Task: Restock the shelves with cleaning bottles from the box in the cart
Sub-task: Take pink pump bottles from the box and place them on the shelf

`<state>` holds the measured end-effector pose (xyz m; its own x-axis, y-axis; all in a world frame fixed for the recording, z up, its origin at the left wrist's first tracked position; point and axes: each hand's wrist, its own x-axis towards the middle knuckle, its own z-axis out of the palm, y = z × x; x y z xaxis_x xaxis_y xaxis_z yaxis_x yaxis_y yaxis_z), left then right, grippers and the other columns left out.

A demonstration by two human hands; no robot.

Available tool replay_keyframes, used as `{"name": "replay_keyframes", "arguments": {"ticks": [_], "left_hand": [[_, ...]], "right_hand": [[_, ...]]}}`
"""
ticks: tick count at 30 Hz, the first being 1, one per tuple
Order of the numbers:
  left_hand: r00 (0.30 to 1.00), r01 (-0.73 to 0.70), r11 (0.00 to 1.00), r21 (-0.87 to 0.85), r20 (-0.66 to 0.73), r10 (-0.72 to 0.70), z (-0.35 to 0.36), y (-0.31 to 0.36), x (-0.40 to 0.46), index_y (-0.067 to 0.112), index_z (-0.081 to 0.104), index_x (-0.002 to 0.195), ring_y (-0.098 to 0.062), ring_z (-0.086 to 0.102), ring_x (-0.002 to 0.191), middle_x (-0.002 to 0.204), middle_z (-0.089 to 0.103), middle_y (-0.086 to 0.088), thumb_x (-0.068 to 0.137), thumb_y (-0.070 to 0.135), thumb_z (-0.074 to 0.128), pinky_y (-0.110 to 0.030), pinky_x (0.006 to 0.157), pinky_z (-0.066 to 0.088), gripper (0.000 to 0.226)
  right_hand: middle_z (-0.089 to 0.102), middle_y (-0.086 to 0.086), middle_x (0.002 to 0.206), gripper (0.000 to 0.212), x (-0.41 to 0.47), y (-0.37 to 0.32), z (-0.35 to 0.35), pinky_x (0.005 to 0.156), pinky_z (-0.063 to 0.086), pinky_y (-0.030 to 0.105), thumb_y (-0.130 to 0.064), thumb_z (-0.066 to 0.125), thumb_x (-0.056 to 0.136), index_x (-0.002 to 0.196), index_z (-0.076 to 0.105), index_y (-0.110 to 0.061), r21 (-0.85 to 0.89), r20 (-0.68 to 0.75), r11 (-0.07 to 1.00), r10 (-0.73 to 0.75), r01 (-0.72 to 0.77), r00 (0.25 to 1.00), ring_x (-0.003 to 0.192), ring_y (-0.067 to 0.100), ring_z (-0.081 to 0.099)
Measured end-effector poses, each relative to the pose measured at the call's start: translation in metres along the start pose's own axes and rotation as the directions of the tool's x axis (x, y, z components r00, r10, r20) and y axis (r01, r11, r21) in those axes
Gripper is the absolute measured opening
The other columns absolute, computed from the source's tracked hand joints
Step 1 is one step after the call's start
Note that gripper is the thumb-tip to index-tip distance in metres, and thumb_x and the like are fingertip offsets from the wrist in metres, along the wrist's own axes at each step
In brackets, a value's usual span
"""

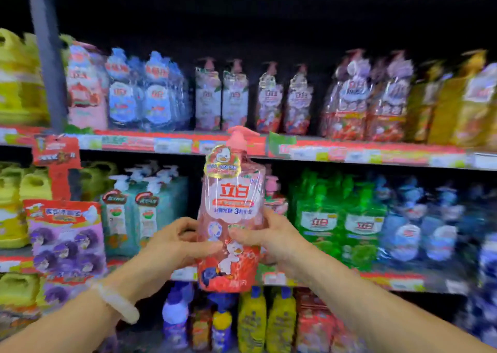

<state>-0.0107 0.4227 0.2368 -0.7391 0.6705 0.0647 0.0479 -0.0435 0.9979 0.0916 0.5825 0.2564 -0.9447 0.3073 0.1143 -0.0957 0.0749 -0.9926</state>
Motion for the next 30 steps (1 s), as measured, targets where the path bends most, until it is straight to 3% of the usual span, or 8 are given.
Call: {"name": "replay_keyframes", "arguments": {"ticks": [3,8,12,14,20,24,27,30], "left_hand": [[0.998,-0.060,0.998,0.009,0.006,0.060,0.035,0.024,0.015,0.001,0.059,0.104,-0.029,0.070,0.085,0.096,0.073,-0.017,0.031,0.024,0.086,-0.040,0.086,0.052,0.081],[0.989,-0.137,0.990,0.043,0.066,0.134,0.068,0.069,0.050,0.003,0.060,0.104,-0.017,0.073,0.071,0.088,0.076,-0.008,0.047,0.009,0.087,-0.019,0.056,0.055,0.063],[0.961,-0.265,0.954,0.143,0.125,0.249,0.078,0.111,0.083,0.009,0.069,0.100,-0.011,0.072,0.078,0.096,0.076,-0.006,0.052,0.011,0.084,-0.016,0.061,0.056,0.050],[0.943,-0.323,0.935,0.148,0.129,0.306,0.083,0.133,0.102,0.009,0.070,0.092,-0.008,0.071,0.071,0.090,0.076,-0.003,0.061,0.011,0.076,-0.016,0.064,0.057,0.031],[0.907,-0.417,0.882,0.221,0.163,0.388,0.101,0.193,0.188,0.010,0.067,0.087,-0.005,0.068,0.061,0.074,0.075,0.003,0.068,0.016,0.074,-0.014,0.060,0.056,0.022],[0.897,-0.436,0.862,0.257,0.203,0.393,0.110,0.204,0.255,0.013,0.067,0.084,-0.007,0.069,0.068,0.075,0.075,0.004,0.080,0.014,0.070,-0.022,0.076,0.055,0.005],[0.884,-0.459,0.835,0.302,0.249,0.395,0.116,0.196,0.303,0.014,0.069,0.089,-0.014,0.068,0.083,0.087,0.074,0.001,0.083,0.013,0.070,-0.029,0.088,0.053,0.006],[0.876,-0.457,0.832,0.315,0.319,0.361,0.122,0.181,0.342,0.017,0.066,0.094,-0.002,0.067,0.073,0.084,0.071,0.008,0.086,0.006,0.064,-0.015,0.075,0.055,0.013]], "right_hand": [[0.072,-0.010,0.077,0.028,-0.007,-0.023,-0.033,0.048,0.050,0.015,0.000,0.072,0.077,0.092,0.062,-0.021,-0.034,-0.040,0.999,-0.036,0.035,0.999,0.060,0.000,0.067],[0.072,-0.004,0.098,0.031,0.004,-0.067,-0.075,0.054,0.053,0.019,-0.010,0.073,0.078,0.105,0.062,-0.021,-0.092,-0.083,0.992,-0.094,0.086,0.992,0.070,0.004,0.068],[0.071,-0.004,0.106,0.037,0.028,-0.105,-0.098,0.070,0.053,0.029,-0.018,0.074,0.079,0.113,0.061,-0.022,-0.172,-0.083,0.977,-0.144,0.128,0.986,0.085,0.012,0.066],[0.071,-0.004,0.103,0.031,0.045,-0.126,-0.110,0.074,0.052,0.031,-0.021,0.074,0.079,0.107,0.062,-0.023,-0.218,-0.079,0.962,-0.187,0.166,0.979,0.087,0.013,0.066],[0.072,0.001,0.100,0.020,0.111,-0.177,-0.152,0.087,0.053,0.043,-0.023,0.074,0.079,0.096,0.063,-0.022,-0.284,-0.165,0.933,-0.276,0.223,0.947,0.096,0.021,0.067],[0.072,-0.001,0.101,0.025,0.166,-0.182,-0.183,0.089,0.051,0.042,-0.025,0.074,0.078,0.102,0.065,-0.021,-0.297,-0.199,0.926,-0.299,0.234,0.933,0.092,0.018,0.067],[0.071,-0.001,0.104,0.032,0.204,-0.168,-0.206,0.077,0.054,0.034,-0.022,0.071,0.081,0.112,0.063,-0.020,-0.267,-0.215,0.934,-0.300,0.239,0.930,0.084,0.014,0.067],[0.071,-0.004,0.095,0.020,0.233,-0.149,-0.225,0.054,0.054,0.021,-0.016,0.068,0.084,0.102,0.063,-0.024,-0.248,-0.181,0.939,-0.288,0.240,0.940,0.071,0.005,0.068]]}}
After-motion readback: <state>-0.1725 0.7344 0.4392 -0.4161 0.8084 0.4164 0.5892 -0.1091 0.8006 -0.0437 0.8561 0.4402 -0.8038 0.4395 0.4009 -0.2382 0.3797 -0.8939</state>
